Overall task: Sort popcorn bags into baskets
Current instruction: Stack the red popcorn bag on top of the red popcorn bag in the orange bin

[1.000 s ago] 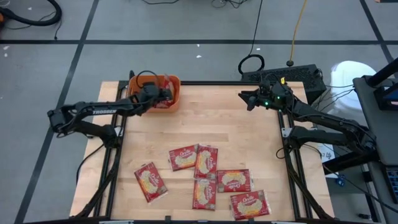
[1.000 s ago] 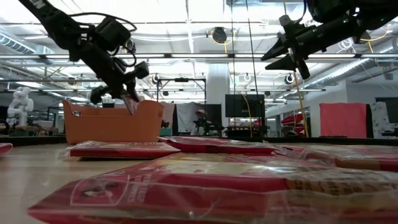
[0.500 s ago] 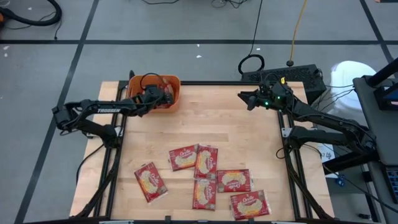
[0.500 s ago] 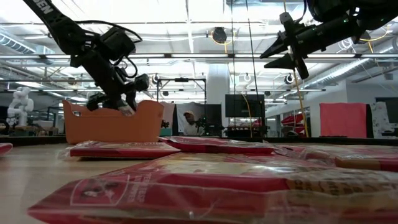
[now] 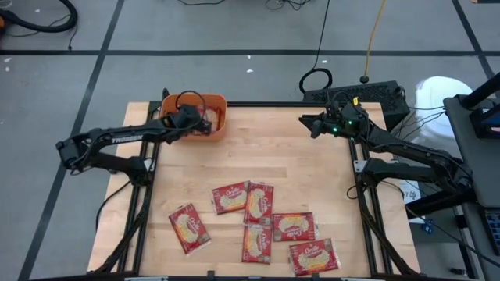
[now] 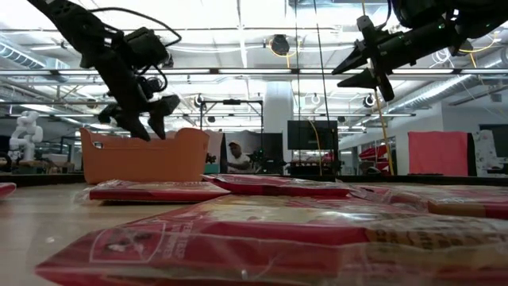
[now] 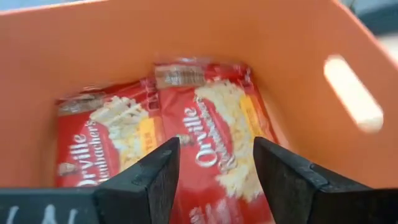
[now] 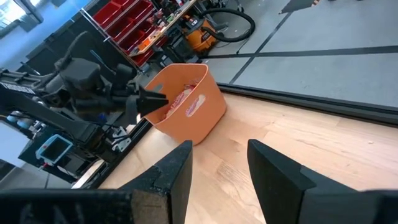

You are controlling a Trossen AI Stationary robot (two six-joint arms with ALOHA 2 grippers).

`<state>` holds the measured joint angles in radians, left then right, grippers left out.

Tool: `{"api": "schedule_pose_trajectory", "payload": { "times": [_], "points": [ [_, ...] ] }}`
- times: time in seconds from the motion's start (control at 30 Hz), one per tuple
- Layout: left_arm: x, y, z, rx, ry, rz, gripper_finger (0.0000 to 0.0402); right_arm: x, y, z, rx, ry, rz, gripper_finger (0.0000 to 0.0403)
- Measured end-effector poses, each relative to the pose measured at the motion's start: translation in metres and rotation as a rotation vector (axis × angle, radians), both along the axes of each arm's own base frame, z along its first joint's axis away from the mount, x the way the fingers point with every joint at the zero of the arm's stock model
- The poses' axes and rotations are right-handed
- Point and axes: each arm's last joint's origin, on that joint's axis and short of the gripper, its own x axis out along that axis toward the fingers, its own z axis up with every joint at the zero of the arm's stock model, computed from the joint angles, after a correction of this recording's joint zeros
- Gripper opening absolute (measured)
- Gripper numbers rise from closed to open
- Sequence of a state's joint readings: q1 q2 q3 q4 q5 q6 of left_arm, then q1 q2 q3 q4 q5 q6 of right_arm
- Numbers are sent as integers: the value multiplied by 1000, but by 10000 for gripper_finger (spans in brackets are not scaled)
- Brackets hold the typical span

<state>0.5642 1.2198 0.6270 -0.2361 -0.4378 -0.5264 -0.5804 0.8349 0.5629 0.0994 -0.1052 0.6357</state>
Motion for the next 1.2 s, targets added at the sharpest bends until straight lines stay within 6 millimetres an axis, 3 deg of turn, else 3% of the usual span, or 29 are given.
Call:
{"api": "schedule_pose_trajectory", "payload": {
  "times": [0.13, 0.27, 0.5, 0.63, 0.93, 1.2],
  "points": [
    [-6, -1, 6, -16, 25, -73, 209, 0, 0, -1, 2, 5, 0, 146],
    [-18, -2, 9, -98, -37, 15, 200, 0, 0, -1, 9, 2, -3, 146],
    [-32, -3, 34, -103, -274, 38, 139, 0, 0, 0, 54, -23, -16, 146],
    [-42, 0, 41, -76, -298, 78, 97, 0, 0, 0, 73, -34, -21, 146],
    [-36, 32, -1, -159, -98, 122, 7, 1, 2, 0, 108, -57, -23, 146],
    [-28, 52, -41, -241, 8, 163, 17, 9, 16, 0, 176, -82, 41, 146]
  ]
}}
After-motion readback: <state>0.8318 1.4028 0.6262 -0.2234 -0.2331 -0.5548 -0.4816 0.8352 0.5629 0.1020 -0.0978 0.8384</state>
